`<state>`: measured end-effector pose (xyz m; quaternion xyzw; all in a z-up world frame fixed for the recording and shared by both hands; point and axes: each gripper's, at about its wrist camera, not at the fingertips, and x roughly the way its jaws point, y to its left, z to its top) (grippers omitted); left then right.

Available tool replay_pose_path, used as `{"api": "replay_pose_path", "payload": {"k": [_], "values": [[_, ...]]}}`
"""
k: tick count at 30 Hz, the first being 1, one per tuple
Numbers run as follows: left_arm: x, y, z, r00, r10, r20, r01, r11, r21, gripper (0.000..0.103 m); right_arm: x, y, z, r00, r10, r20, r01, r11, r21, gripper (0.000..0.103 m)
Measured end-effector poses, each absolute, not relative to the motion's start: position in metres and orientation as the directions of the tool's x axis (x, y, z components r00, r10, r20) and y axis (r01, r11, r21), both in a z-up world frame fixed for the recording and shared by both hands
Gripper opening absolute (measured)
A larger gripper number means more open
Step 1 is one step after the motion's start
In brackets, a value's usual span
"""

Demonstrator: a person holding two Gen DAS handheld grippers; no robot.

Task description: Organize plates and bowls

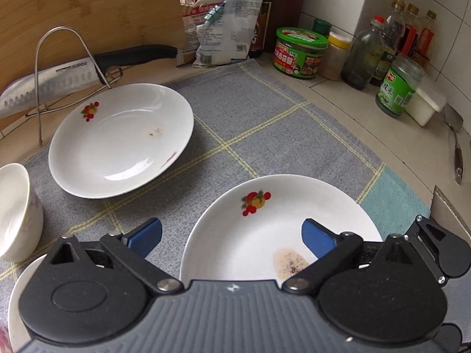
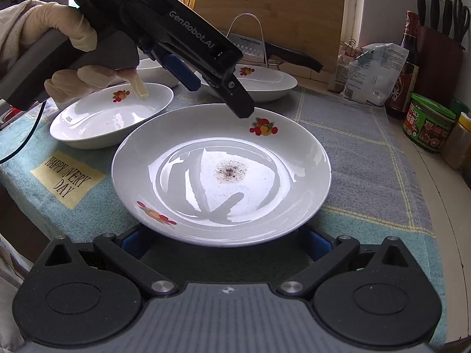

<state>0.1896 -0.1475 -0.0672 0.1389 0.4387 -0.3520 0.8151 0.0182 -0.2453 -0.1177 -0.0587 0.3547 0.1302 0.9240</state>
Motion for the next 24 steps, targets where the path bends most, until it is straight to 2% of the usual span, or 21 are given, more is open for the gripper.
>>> {"api": "replay_pose_path", "payload": {"k": [4,24], "values": [[0.197,-0.156,-0.076,0.311,-0.439,-0.843,0.721,0.687,-0.092,0.086,0.02,-0.246,-0.118,0.714,0.211,-0.668,-0.296,0.955,-0.015,0.103],[0.209,-0.161,-0.094,0.208,-0.422,-0.882,0.742,0.656,-0.139,0.086,0.03,-0.247,-0.118,0.682,0.24,-0.691,-0.344,0.939,-0.013,0.103]]}}
